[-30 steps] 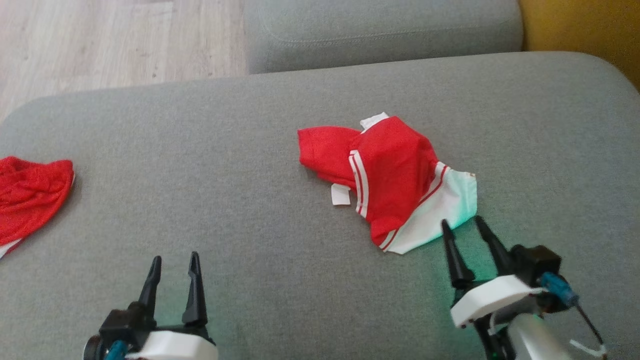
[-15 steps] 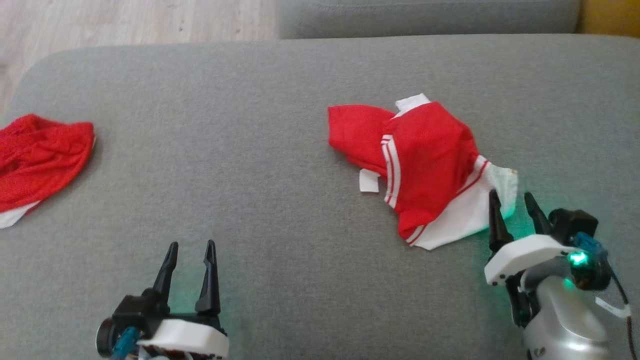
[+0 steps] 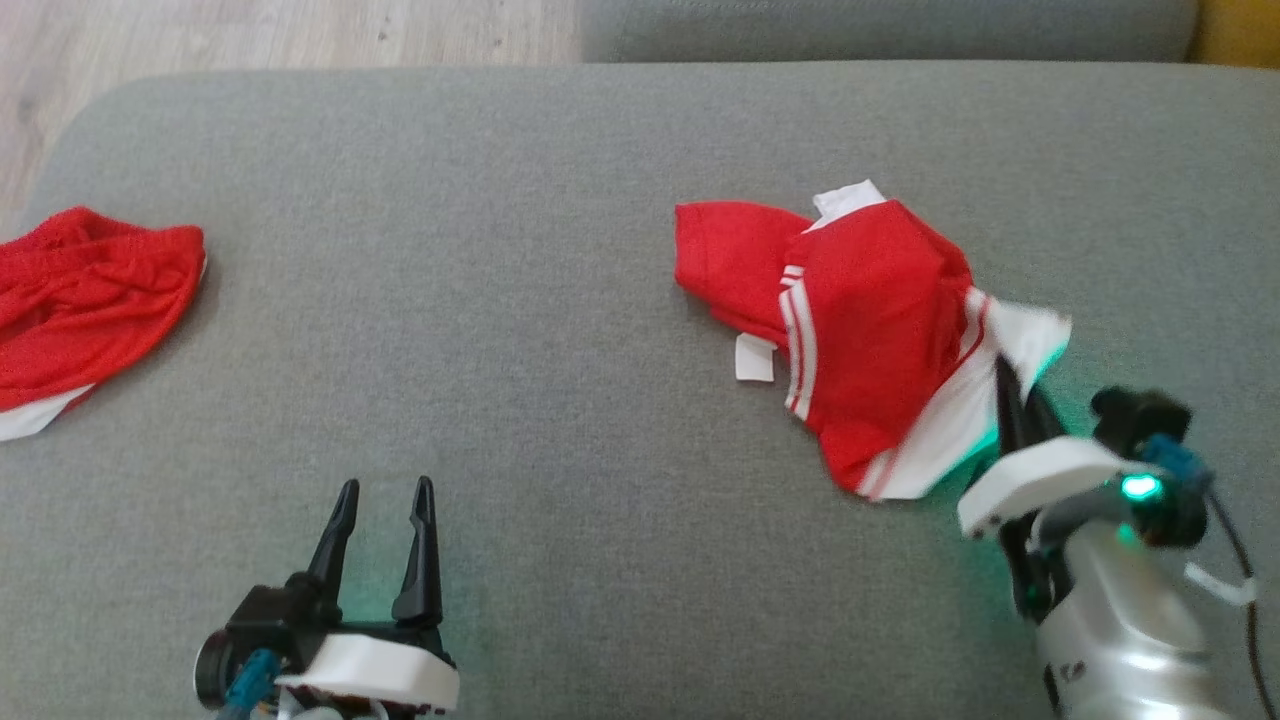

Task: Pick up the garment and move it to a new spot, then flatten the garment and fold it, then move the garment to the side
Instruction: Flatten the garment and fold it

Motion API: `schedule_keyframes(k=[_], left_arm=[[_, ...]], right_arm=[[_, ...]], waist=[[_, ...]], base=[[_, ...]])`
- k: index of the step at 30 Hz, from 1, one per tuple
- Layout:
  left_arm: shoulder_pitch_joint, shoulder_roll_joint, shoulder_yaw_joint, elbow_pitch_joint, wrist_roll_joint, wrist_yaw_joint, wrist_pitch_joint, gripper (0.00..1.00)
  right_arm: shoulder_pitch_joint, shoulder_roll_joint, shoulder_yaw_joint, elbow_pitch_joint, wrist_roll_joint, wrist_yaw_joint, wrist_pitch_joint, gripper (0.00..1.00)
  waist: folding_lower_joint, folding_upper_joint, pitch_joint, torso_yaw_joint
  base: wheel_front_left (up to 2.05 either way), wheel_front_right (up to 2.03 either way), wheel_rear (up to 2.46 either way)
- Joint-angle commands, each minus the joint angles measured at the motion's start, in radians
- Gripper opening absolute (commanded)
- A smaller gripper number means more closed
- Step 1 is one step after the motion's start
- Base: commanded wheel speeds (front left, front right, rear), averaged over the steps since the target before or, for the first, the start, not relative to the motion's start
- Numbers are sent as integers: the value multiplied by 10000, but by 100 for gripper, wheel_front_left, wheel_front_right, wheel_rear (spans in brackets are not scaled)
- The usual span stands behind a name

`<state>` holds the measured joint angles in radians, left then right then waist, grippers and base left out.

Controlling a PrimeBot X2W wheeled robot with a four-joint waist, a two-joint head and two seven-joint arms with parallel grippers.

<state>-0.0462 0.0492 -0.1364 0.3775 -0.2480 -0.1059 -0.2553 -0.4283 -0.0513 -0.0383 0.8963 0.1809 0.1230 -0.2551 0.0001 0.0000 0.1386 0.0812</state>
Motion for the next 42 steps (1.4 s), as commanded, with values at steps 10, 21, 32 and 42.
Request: schedule_keyframes(k=[10, 21, 32, 42], left_arm=[[-88, 11, 208, -195, -225, -86, -65, 100], [244, 11, -8, 3, -596, -91, -65, 100], [153, 11, -357, 222, -706, -104, -65, 100], [283, 11, -410, 284, -792, -117, -65, 100]], right_arm=[[-858, -456, 223, -4827, 735, 77, -67, 0], [-3102, -1757, 1696, -5403, 844, 77, -67, 0], [-5526, -1402, 4198, -5276, 997, 77, -67, 0], [-4804, -2552, 4661, -4272, 979, 77, -67, 0]], waist=[[-1, 0, -849, -351], [-1, 0, -1329, -225], [-1, 0, -1315, 1102], [-1, 0, -1093, 1668]], base=[[0, 0, 0], [0, 0, 0], [0, 0, 0], [0, 0, 0]])
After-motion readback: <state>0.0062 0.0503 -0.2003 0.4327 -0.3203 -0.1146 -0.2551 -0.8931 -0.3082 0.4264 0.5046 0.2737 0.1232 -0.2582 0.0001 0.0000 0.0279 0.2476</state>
